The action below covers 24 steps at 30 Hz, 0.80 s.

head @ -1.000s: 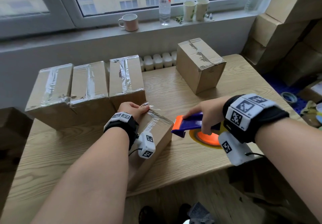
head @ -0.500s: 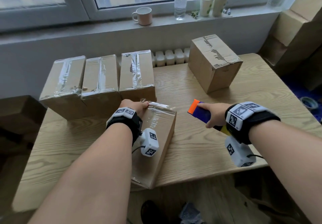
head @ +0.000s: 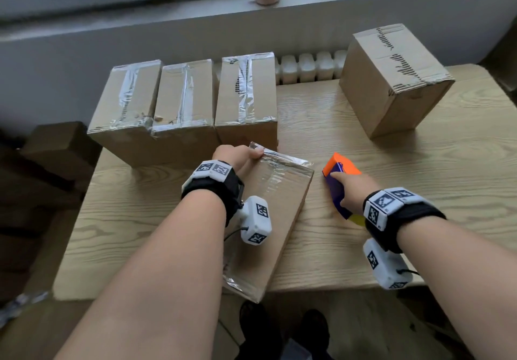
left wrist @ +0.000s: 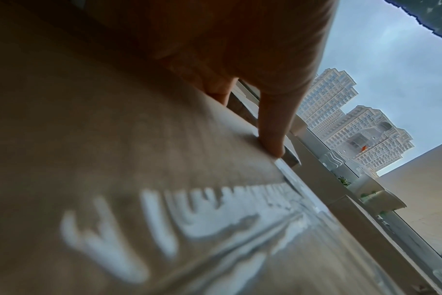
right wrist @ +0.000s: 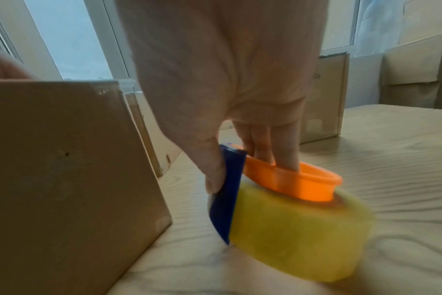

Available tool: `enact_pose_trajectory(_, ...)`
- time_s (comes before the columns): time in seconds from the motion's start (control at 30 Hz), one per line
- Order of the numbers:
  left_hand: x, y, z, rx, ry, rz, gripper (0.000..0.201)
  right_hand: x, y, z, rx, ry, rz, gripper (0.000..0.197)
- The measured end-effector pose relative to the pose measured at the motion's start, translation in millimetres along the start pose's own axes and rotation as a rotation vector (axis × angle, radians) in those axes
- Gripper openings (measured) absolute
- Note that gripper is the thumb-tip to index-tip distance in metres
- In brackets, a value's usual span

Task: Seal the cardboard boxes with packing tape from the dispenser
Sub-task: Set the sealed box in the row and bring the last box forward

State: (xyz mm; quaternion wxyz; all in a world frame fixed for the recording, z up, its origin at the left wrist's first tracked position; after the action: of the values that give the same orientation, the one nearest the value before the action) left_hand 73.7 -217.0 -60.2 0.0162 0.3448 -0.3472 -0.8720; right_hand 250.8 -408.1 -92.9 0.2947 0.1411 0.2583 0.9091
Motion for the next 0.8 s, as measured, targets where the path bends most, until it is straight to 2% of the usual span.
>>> enact_pose_trajectory(0.13,0.8,-2.0,-1.2,0.002,-0.036,-0.023,0.077,2.4,0.1,-10.7,-0.022,0.003,0.012,0.063)
enact_pose_trajectory(0.27,4.5,-1.8,-1.5,-0.014,-0.005,-0.009,0.078,4.9,0.8,-19.6,0.023,0.002,0.024,0.069)
enact_pose_trajectory(0.5,13.7,6.9,-0.4,-0.042,0.081,0.050,0.081,3.1,7.9,-5.8,0.020,-0.063,-0.002,0.061)
enact_pose_trajectory(0.6,14.8,16.0,1.2,-0.061,0.023,0.012,0.076,3.1,12.0,24.1,-0.134,-0.192,-0.039,0.057)
enact_pose_trajectory(0.67,13.6,20.7,2.9,-0.078,-0.082,-0.073,0.060,7.1,16.7,45.8,-0.289,-0.262,-0.011,0.045)
enact_pose_trajectory(0.8,5.9,32.4,15.8,-0.266,-0.172,-0.292,0.030,29.8,37.9,78.5,-0.440,-0.253,0.136,0.029)
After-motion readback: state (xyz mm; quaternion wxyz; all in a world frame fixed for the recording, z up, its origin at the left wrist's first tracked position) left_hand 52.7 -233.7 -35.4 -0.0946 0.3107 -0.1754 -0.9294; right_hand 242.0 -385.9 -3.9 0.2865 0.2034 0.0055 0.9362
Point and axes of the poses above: each hand's wrist, its own y-axis away from the middle knuckle, its own z-axis out of the back of the hand, x = y × z, the point moved 3 cm from there along -y, towards the middle knuckle, and after that the axes turned 2 degrees about -y, right-handed, at the moved point
